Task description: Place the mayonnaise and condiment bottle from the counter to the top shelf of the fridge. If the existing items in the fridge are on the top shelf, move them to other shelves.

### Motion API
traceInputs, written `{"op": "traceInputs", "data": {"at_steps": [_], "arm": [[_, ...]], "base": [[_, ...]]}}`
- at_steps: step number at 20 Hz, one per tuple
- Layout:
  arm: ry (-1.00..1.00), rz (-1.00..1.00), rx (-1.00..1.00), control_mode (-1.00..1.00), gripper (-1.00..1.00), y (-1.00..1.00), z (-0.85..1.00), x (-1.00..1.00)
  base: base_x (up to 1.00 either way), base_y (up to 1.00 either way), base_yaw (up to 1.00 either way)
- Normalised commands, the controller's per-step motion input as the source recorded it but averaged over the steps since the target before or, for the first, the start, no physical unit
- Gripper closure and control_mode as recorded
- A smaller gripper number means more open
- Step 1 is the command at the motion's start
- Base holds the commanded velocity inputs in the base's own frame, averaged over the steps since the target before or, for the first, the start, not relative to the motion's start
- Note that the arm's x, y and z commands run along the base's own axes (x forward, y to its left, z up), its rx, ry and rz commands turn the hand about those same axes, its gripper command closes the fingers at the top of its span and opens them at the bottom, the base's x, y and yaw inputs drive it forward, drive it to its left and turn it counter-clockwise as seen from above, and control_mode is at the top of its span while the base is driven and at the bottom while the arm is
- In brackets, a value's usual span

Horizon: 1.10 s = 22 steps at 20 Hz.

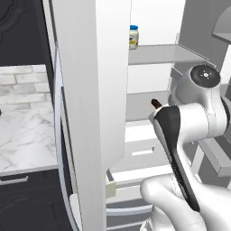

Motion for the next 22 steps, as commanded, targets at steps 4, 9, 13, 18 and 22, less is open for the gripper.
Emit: {"op": "traceInputs", "data": {"at_steps": [4, 9, 13, 18, 22], "arm": [[-0.09, 0.01, 0.02, -1.00, -1.00, -0.09, 0.00, -0.76], [-0.03, 0.01, 0.01, 1.00, -1.00, -0.07, 0.00, -0.20], [0.00, 0.00, 0.00, 1.00, -1.00, 0.00, 0.00, 0.00], [0.00, 0.00, 0.00, 1.00, -1.00, 0.00, 0.00, 0.00], [0.00, 0.00, 0.00, 1.00, -1.00, 0.00, 0.00, 0.00]], "base": [[0.00, 0.00, 0.00], [-0.80, -0.28, 0.07], [-1.00, 0.16, 0.25], [-0.95, 0.85, 0.27], [-0.54, 1.00, 0.20]]}}
